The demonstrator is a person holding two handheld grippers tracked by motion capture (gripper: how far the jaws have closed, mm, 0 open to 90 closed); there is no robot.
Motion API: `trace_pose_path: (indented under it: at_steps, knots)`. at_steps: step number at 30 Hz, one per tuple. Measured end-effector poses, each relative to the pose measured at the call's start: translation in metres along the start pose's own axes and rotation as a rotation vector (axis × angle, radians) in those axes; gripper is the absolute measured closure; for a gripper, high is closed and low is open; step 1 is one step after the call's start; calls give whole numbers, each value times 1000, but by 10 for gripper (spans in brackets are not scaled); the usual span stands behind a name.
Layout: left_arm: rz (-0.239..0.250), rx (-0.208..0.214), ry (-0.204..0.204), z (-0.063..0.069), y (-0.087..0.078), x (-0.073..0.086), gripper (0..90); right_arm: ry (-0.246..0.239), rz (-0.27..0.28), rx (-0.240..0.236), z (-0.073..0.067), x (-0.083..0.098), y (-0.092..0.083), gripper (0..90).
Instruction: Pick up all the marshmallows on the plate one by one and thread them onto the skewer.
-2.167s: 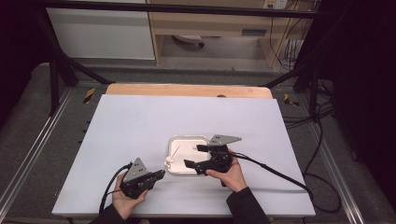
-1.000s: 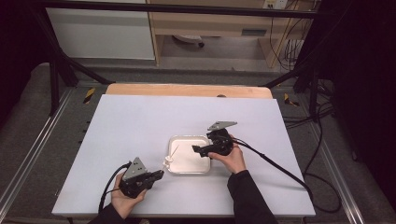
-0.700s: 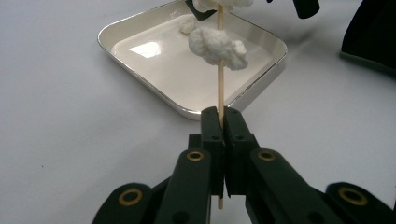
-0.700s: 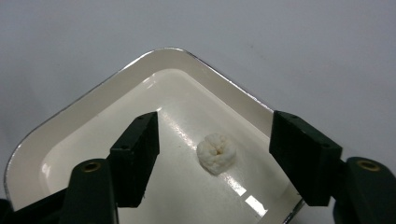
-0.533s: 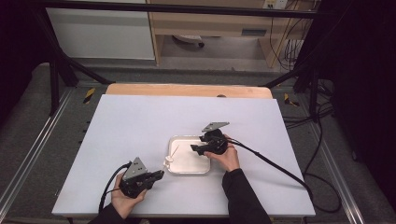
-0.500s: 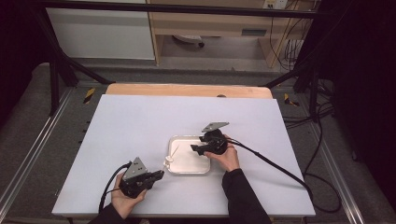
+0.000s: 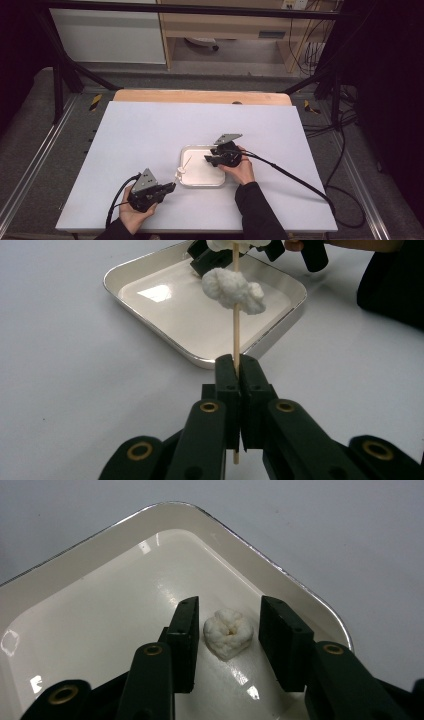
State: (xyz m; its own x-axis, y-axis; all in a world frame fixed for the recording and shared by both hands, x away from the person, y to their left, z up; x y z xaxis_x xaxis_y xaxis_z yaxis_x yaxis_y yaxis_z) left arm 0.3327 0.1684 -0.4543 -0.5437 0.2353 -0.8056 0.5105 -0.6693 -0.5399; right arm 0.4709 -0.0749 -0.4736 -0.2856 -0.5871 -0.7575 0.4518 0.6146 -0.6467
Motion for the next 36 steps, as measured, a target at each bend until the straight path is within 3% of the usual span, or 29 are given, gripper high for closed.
trace_pose_path:
  at_steps: [16,27,36]
  knots:
    - [1,0,1,0,0,0,884,8,23,10,0,-1,-4,707]
    - [0,3,6,2,0,0,884,34,92,-52,-8,-14,-33,712]
    - [0,6,12,3,0,0,884,48,183,-103,-16,-22,-59,718]
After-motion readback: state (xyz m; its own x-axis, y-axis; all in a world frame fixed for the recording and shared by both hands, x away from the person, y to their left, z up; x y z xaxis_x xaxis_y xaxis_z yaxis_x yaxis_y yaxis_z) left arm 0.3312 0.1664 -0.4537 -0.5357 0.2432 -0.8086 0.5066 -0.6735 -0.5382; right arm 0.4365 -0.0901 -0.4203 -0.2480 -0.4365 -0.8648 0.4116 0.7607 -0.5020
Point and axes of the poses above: each handheld gripper's, and its own axes: y roughly forward along the jaws, x roughly out of its underside, z roughly to its right, the point moved 3 cm from there along y, roughly forward along the jaws, and after that the axes turned 11 degrees about -y, right-handed, at the moved point
